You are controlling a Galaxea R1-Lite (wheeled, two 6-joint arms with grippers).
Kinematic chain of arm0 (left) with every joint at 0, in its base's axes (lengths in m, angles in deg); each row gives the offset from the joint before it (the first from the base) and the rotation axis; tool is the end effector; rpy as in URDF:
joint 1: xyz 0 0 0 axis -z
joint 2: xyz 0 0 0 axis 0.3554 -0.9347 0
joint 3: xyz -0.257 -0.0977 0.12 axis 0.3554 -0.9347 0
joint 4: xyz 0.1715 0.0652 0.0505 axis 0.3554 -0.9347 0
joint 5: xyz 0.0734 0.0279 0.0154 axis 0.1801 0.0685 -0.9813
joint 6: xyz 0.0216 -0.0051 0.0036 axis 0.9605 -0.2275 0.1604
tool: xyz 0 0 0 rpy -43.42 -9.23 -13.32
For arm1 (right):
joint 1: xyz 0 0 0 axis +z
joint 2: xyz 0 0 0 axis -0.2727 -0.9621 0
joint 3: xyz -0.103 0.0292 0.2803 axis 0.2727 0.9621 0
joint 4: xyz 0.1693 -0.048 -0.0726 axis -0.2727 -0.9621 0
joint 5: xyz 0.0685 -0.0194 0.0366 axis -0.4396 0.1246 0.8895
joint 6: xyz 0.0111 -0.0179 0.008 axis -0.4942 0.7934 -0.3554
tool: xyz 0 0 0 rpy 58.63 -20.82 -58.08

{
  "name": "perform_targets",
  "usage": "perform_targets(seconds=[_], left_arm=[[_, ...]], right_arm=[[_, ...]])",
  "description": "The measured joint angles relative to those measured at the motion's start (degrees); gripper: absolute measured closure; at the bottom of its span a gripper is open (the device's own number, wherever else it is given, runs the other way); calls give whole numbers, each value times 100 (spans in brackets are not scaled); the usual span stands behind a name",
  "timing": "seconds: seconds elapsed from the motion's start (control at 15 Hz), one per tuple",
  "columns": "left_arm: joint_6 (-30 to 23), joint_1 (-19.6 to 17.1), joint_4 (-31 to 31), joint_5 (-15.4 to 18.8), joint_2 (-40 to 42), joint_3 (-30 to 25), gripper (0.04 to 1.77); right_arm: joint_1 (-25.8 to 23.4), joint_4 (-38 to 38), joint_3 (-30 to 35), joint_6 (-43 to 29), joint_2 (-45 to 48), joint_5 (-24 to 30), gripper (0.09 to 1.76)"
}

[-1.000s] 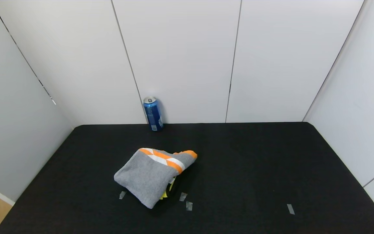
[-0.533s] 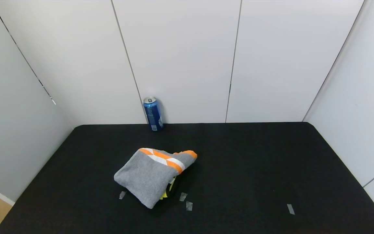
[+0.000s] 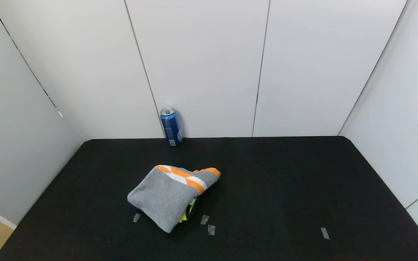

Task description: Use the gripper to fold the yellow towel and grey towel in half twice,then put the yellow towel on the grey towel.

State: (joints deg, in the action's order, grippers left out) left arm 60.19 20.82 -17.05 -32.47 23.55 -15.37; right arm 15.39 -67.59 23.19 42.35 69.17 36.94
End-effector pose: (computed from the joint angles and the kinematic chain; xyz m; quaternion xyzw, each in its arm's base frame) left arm -0.0231 -0.0004 0.0802 0.0922 -0.0204 -0.0084 0.9955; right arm -0.0235 -0.0006 0.0857 -0.0134 -0.0484 -0.0219 0.9985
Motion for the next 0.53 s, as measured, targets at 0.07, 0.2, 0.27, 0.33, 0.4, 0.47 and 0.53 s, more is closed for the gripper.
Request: perform_targets(seconds=[0.07,0.2,0.27,0.33,0.4,0.47,0.53], left_arm=[[-30,0,-28,96,0,-5,9],[-191,-2,-140,94,0,-16,9],[-330,-2,-151,77,0,-16,9],[-501,0,-158,66,0,-21,9],[-670,0,-173,9,0,-21,9],[-807,0,-176,-55,0,-21,9],[-901,-5,-173,-88,0,-21,9]], right_arm=[[0,-380,6,9,0,173,14],[6,-678,-38,-77,0,240,14],[6,-713,-44,-88,0,244,14],[11,-716,-52,-93,0,243,14],[15,-719,-55,-93,0,243,14],[15,-719,-57,-95,0,243,14],[15,-713,-57,-95,0,244,14]])
